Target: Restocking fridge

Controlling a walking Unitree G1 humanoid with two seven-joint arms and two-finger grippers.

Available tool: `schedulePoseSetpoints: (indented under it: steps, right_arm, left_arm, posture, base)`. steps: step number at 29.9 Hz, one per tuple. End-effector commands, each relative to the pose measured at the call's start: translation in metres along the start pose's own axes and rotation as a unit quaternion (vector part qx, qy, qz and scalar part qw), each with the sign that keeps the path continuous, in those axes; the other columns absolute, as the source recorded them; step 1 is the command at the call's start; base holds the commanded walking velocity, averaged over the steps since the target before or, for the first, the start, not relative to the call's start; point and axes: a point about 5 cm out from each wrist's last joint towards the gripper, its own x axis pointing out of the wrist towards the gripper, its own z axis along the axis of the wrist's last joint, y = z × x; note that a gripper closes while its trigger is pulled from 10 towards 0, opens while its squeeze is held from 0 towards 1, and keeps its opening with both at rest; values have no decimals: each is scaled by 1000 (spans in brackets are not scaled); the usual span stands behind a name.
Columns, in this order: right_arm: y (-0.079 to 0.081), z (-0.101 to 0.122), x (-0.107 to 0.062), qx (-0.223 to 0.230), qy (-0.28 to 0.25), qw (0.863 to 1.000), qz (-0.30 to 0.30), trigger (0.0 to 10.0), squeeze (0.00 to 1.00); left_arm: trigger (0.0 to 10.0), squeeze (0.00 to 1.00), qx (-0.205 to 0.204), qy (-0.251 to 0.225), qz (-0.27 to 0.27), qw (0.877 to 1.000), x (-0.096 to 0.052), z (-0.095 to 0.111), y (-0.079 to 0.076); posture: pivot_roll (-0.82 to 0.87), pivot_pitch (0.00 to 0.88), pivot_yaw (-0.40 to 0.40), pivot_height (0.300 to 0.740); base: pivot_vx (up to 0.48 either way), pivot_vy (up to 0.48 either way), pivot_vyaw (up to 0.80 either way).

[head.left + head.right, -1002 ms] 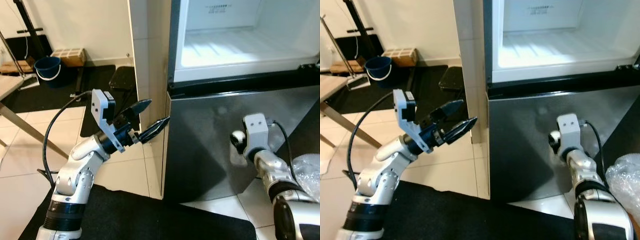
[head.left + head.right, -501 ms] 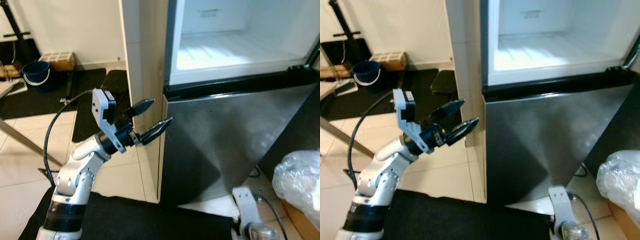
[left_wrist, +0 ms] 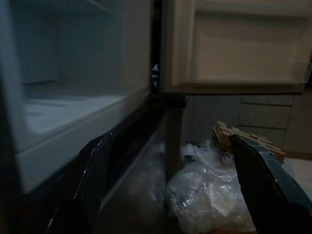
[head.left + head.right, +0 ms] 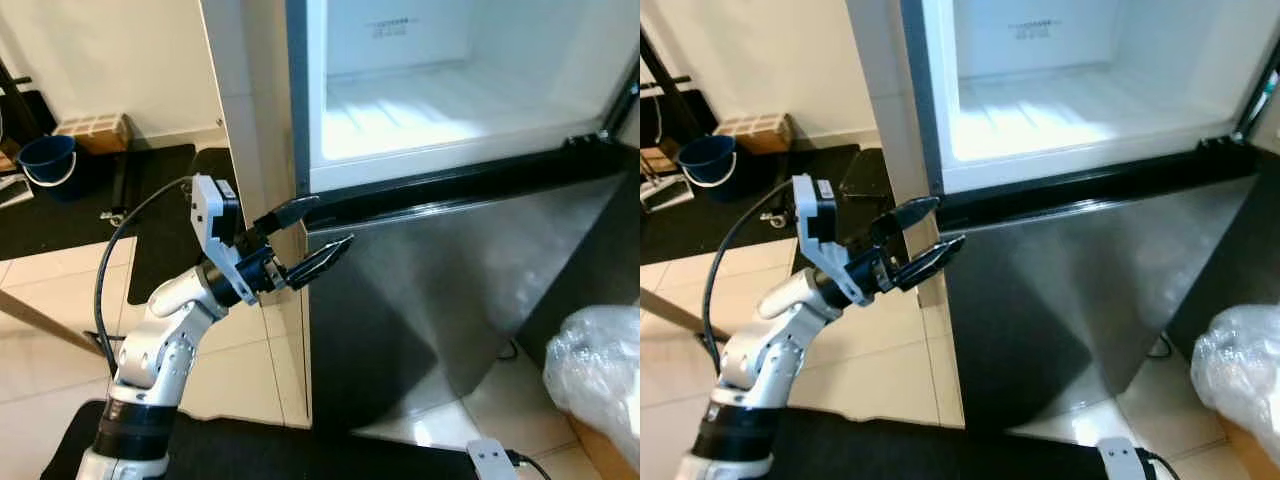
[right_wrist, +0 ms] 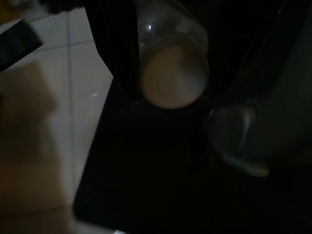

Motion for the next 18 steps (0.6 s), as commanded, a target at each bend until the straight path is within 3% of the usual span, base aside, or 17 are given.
schedulePoseSetpoints:
  steps: [1,5,11,14,16,17,18]
  right_arm:
    - [6,2,1,1,-3,1000,7,10000,0]
    - [0,11,0,1,-17,1000,-2,10000,0]
    - [-11,27,-1,10,-45,999,-21,10000,0]
    - [-23,40,-4,20,-70,996,-45,10000,0]
    - [-23,40,-4,20,-70,996,-45,10000,0]
    - [-47,66,-12,29,-116,989,-88,10000,0]
    - [-57,78,-16,32,-137,985,-105,10000,0]
  left_arm:
    - [10000,0,-10,-1,4,1000,-1,-2,0]
    - [10000,0,-13,0,-15,1000,1,-4,-5]
    - [10000,0,-13,7,-20,1000,2,-6,-7]
    - [10000,0,-22,1,-10,1000,2,-6,-5]
    - [10000,0,-22,1,-10,1000,2,-6,-5]
    - [10000,0,-18,1,-14,1000,2,-5,-5]
    - [10000,0,-17,1,-17,1000,2,-5,-6]
  posture:
    - [-2,0,25,740]
    - [-2,0,25,740]
    - [-7,0,23,740]
    - [-6,0,23,740]
    - [-6,0,23,740]
    - [-5,0,22,740]
    - [-5,0,22,740]
  base:
    - [0,0,0]
    - [0,-67,0]
    - [0,-444,0]
    - [0,0,0]
    - [0,0,0]
    - [0,0,0]
    - [0,0,0]
